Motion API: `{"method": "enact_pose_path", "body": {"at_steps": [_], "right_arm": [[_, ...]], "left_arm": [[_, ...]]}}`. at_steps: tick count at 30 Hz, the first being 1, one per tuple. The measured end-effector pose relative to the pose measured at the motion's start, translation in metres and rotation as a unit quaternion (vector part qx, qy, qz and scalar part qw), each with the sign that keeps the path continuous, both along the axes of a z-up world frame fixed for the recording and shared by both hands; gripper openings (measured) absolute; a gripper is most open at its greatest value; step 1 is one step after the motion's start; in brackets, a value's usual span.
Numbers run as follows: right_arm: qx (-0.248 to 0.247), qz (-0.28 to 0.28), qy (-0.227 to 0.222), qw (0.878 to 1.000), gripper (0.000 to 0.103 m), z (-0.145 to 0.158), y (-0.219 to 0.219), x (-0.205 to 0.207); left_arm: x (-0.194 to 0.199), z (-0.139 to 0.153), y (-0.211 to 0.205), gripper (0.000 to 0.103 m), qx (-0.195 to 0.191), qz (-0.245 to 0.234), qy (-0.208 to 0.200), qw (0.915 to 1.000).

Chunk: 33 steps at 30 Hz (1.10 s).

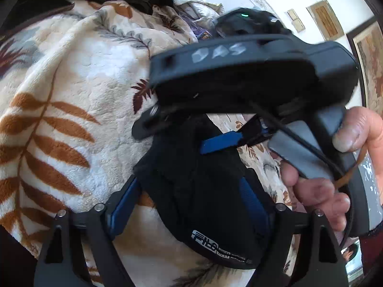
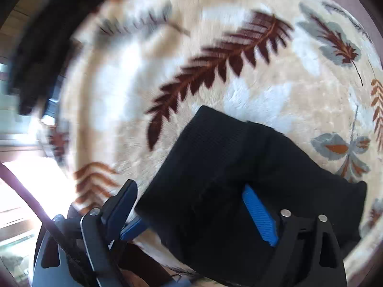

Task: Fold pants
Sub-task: 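Grasp the folded pants end with the left gripper while the right gripper grasps alongside, then fold the pants end over with both grippers and open the left gripper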

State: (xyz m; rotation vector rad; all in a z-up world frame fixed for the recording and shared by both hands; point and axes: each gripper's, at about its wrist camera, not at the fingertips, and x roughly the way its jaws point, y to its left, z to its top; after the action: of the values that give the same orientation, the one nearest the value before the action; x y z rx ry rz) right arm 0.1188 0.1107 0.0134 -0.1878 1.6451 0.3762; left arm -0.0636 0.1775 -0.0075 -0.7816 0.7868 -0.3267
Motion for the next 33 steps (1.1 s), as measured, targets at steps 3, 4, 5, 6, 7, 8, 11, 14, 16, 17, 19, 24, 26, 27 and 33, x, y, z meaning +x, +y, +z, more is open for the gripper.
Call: {"method": "enact_pose_path", "body": {"at_steps": [3, 4, 5, 6, 7, 8, 11, 14, 16, 17, 19, 24, 26, 27, 33], "right_arm": [[-0.077, 0.066, 0.02, 0.995, 0.098, -0.017, 0.024, -0.001], [-0.096, 0.087, 0.024, 0.991, 0.099, -0.021, 0.029, -0.003], [-0.106, 0.102, 0.027, 0.989, 0.099, -0.023, 0.033, -0.004], [-0.114, 0.116, 0.028, 0.986, 0.099, -0.024, 0.035, -0.006], [-0.118, 0.123, 0.027, 0.985, 0.098, -0.023, 0.036, -0.007], [-0.12, 0.129, 0.019, 0.984, 0.091, -0.021, 0.035, -0.009], [-0.123, 0.143, -0.025, 0.982, 0.06, -0.006, 0.028, -0.022], [-0.089, 0.141, -0.054, 0.984, 0.027, 0.018, 0.008, -0.036], [-0.062, 0.138, -0.078, 0.985, 0.022, 0.036, -0.008, -0.047], [-0.049, 0.132, -0.091, 0.986, 0.021, 0.044, -0.017, -0.052], [-0.022, 0.113, -0.107, 0.988, 0.02, 0.059, -0.035, -0.059], [0.072, 0.038, -0.146, 0.986, 0.02, 0.098, -0.109, -0.078], [0.103, 0.007, -0.162, 0.981, 0.02, 0.106, -0.12, -0.088], [0.116, -0.007, -0.167, 0.979, 0.02, 0.111, -0.126, -0.093], [0.183, -0.109, -0.191, 0.958, 0.02, 0.107, -0.216, -0.122]], "left_arm": [[0.001, 0.001, -0.002, 0.075, 0.013, -0.005, 0.002, 0.9999], [0.002, 0.002, -0.005, 0.057, 0.032, -0.008, 0.004, 0.9995], [0.003, 0.002, -0.007, 0.043, 0.04, -0.013, 0.009, 0.9991], [0.006, -0.001, -0.008, 0.028, 0.038, -0.023, 0.017, 0.9989], [0.007, -0.005, -0.007, 0.028, 0.021, -0.025, 0.024, 0.9992], [0.006, -0.005, -0.007, 0.027, 0.016, -0.026, 0.024, 0.9992], [0.003, 0.001, -0.015, 0.022, 0.029, -0.037, 0.019, 0.9987], [-0.001, 0.014, -0.028, 0.021, 0.044, -0.048, 0.007, 0.9978], [-0.004, 0.023, -0.036, 0.021, 0.047, -0.055, 0.003, 0.9974], [-0.006, 0.029, -0.041, 0.021, 0.048, -0.059, 0.0, 0.9971], [-0.009, 0.042, -0.053, 0.021, 0.059, -0.07, -0.01, 0.9957], [-0.013, 0.07, -0.089, 0.02, 0.086, -0.105, -0.033, 0.9902], [-0.012, 0.081, -0.111, 0.02, 0.099, -0.128, -0.04, 0.9861], [-0.014, 0.084, -0.12, 0.021, 0.106, -0.139, -0.043, 0.9837], [-0.015, 0.091, -0.185, 0.02, 0.154, -0.206, -0.048, 0.9653]]}}
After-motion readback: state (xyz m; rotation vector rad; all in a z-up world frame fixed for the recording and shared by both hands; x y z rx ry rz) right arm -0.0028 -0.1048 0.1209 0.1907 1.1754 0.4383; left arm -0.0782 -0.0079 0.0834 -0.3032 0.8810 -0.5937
